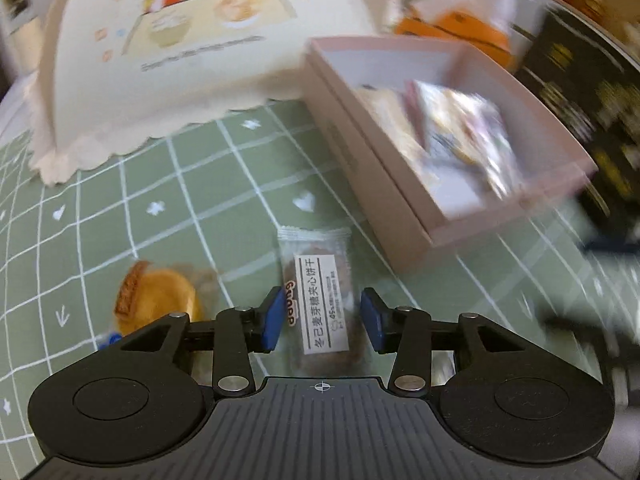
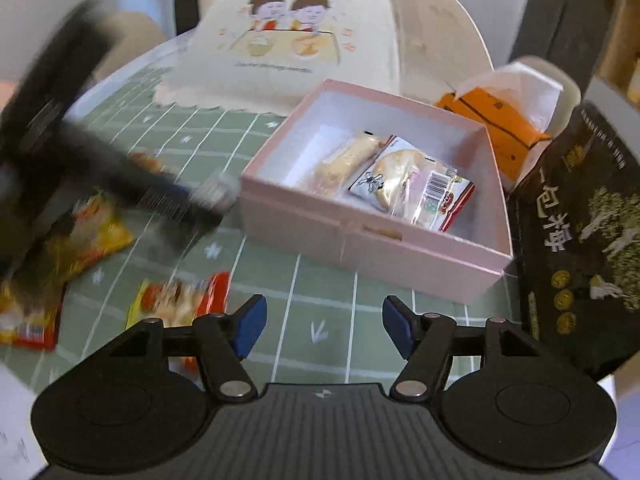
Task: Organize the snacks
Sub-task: 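Grasp the brown biscuit packet with the left gripper, then grasp the red-orange peanut packet with the right gripper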
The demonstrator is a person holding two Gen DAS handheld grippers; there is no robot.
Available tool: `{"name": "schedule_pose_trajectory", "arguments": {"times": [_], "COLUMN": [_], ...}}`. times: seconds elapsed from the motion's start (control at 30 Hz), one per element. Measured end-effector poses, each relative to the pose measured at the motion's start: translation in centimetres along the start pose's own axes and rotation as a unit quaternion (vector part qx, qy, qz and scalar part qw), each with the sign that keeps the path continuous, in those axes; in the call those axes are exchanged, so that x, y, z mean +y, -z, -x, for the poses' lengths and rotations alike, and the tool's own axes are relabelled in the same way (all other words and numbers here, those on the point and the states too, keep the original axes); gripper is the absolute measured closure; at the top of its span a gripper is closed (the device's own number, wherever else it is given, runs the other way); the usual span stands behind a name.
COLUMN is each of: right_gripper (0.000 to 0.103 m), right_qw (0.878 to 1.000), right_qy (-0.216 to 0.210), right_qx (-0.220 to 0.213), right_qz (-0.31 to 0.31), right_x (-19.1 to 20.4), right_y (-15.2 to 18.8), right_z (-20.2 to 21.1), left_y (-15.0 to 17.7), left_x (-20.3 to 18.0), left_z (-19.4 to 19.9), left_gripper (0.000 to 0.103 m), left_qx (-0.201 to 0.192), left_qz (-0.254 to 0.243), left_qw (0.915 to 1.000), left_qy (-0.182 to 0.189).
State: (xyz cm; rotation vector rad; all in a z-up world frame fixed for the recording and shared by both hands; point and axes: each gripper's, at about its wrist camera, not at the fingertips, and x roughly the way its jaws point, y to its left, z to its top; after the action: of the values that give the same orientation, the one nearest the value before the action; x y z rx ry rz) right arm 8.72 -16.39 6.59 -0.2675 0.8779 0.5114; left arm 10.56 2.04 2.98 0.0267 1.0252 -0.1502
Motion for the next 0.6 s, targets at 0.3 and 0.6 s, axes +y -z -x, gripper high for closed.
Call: {"name": "schedule_pose_trajectory", "arguments": {"times": [0.3,0.6], "right_gripper": [0.028,0.024], "right_qw": [0.996,0.995], "right_qy": [-0.081,-0.062], "right_qx": [0.009,0.050], "right_qz": [-0.038,0.052], "right_x": [1.6,6.4], "right_y": [-2.2,3.5], "right_z": [-1.7,-0.6], "left_y": [7.2,8.9], "left_x": [2.0,3.6], "left_z": [5.1,6.3], "left_gripper": [0.061,0.060], "left_qx": [0.028,0.027], "left_qz": [0.039,0.072], "left_qw": [0.9981,0.9957], "left_qy": [0.039,0.052]}}
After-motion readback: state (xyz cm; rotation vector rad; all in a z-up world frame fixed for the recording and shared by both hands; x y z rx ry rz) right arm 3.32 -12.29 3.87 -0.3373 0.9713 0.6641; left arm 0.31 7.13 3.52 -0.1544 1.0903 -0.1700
